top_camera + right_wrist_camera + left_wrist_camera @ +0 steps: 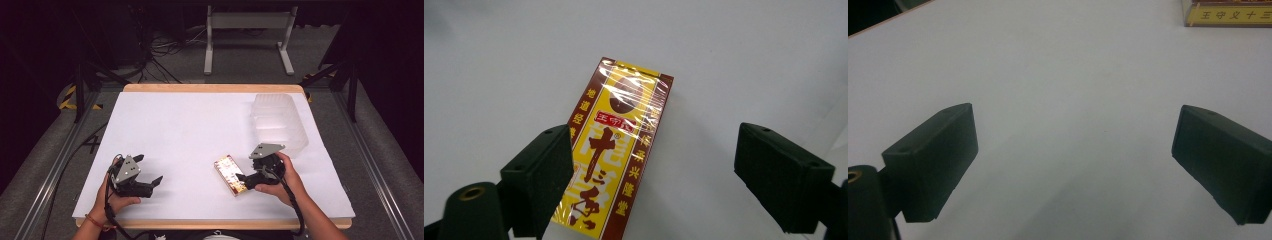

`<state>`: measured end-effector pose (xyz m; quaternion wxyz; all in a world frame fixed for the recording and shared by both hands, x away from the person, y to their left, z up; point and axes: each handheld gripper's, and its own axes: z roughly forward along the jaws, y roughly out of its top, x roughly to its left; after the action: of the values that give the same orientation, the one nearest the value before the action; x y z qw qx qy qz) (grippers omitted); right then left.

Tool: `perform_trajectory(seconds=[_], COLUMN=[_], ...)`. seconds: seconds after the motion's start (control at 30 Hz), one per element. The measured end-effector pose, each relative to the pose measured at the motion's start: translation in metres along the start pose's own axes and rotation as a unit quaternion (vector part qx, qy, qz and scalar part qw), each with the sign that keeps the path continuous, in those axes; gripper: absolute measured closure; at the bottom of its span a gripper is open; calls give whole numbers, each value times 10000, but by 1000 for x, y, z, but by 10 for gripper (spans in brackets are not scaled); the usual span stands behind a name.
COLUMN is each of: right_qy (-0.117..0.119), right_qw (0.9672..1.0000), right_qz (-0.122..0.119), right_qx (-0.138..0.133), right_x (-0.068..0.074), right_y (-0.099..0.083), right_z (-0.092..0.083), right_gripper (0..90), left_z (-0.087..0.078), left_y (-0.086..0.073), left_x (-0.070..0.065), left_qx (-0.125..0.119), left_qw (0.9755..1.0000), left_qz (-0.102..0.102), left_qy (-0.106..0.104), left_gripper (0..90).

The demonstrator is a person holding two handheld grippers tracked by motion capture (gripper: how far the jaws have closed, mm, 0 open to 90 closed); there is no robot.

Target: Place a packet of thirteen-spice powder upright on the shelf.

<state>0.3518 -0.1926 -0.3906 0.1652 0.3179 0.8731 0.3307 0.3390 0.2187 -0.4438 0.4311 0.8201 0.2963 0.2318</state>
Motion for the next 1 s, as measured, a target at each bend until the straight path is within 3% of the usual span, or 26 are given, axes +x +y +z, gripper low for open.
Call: perform_trajectory(seconds=[0.23,0.4,0.6,0.7,1.0], right_qy=[179,178,214,118,78], right_qw=[9997,9987,9939,9914,9832], right_qz=[75,158,478,512,975], right_qx=[157,446,969,1197,1541], right_x=[5,12,14,13,3], right_y=[13,27,43,48,54], right_z=[23,43,65,74,88], right_gripper=[175,176,184,183,181], left_z=[1,2,2,1,2], left_y=[0,0,0,0,0], left_x=[0,-3,-3,-3,-3], left_qx=[18,74,75,56,96], left_qw=[10000,9999,9999,9999,9999], left_qz=[35,87,127,104,114], left_qy=[-9,-10,-19,-21,-49], left_gripper=[53,59,62,62,62])
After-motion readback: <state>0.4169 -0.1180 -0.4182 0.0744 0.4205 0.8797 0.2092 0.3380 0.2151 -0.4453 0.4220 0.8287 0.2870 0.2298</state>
